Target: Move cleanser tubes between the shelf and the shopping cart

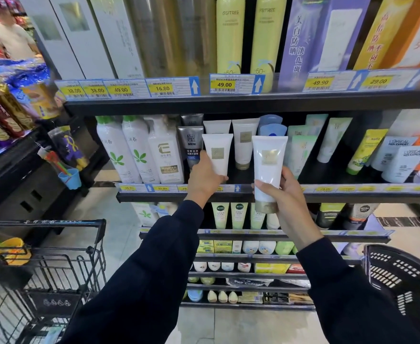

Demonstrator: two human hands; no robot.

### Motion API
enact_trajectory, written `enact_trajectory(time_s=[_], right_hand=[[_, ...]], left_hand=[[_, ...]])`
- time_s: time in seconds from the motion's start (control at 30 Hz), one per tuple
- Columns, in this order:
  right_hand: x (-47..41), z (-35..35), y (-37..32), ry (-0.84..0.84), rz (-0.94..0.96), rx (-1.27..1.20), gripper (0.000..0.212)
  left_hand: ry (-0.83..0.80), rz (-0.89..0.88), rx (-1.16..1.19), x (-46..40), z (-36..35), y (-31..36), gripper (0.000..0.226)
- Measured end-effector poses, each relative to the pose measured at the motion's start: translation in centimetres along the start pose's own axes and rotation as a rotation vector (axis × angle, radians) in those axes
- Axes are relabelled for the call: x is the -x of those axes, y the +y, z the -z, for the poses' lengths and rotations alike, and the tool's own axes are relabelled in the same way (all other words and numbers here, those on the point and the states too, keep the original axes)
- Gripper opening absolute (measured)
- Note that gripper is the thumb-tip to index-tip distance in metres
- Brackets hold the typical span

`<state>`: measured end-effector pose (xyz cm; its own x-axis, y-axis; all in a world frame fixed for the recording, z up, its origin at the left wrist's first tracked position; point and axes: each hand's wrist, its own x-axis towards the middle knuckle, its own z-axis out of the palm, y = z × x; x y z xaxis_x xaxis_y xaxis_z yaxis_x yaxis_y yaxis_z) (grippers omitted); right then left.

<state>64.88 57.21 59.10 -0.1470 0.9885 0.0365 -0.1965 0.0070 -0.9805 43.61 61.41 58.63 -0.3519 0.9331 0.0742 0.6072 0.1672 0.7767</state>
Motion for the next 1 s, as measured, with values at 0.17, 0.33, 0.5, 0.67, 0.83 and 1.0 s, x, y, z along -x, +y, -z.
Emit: enact_trajectory(time_s=[0.17, 0.33, 0.5, 0.67, 0.83, 1.0], right_hand=[[-0.9, -0.5, -1.0, 0.016, 0.060, 0.090, 0.049], [-2.8, -1.1, -2.0, 0.016, 0.142, 0.258, 0.057], [-4.6, -2.1, -2.3, 0.064, 0.237, 0.426, 0.060], [-6.0, -2.9, -1.6, 0.116, 0.263, 0.468, 0.060], [-6.4, -3.3, -0.3, 0.145, 0.233, 0.510, 0.056], [-6.9, -3.1, 1.0, 0.118, 0.179, 0.571, 0.055]], left_hand=[[-0.023, -0.003, 0.005, 0.1, 0.0, 0.0, 0.076], [-0.012, 0.001, 0.016, 0.5, 0.4, -0.5, 0.076], [0.022, -0.076, -0.121, 2.1, 1.7, -2.2, 0.072], [0.007, -0.191, -0.445, 3.2, 2.5, -4.3, 0.058], [0.035, -0.339, -0.647, 3.6, 2.6, -4.9, 0.038], [0.051, -0.356, -0.631, 3.1, 2.5, -5.4, 0.032]])
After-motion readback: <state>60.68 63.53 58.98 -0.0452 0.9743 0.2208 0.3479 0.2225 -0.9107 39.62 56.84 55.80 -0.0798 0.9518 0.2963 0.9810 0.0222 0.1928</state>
